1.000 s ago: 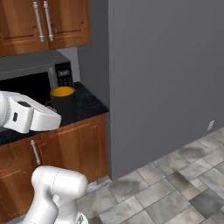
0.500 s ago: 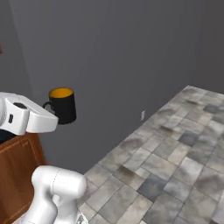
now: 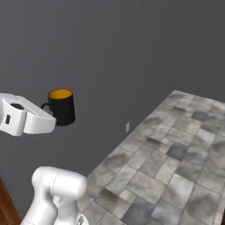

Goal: There is a tray on the dining counter. Grab the cup, mug, and pitcher and place them on the tray. The pitcher may be placed next to the tray if it cannot fit the tray.

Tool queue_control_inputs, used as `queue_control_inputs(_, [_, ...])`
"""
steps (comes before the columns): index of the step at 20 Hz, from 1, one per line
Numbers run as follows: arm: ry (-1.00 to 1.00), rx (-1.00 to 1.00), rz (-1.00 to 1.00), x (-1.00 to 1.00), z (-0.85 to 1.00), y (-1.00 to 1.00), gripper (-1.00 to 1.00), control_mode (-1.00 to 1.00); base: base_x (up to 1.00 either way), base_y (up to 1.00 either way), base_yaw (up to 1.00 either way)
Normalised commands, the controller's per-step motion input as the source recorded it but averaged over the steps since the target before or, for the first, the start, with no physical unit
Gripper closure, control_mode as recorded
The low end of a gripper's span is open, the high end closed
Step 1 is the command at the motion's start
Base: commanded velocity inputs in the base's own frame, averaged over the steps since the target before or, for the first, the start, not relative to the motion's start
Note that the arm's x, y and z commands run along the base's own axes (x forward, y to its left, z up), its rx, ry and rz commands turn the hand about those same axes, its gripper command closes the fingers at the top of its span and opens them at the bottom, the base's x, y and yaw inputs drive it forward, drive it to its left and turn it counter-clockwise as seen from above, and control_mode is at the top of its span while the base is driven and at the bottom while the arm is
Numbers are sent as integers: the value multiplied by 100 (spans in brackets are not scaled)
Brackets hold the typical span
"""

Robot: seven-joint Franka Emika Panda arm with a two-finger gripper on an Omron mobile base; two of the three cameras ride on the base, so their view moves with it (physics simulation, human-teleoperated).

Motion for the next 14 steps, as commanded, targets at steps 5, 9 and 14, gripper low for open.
queue_control_inputs(5, [0, 0, 0, 0, 0, 0, 100, 100, 100, 0, -15])
queue_control_inputs(9, [0, 0, 0, 0, 0, 0, 100, 100, 100, 0, -16])
queue_control_inputs(14, [0, 0, 0, 0, 0, 0, 100, 100, 100, 0, -17])
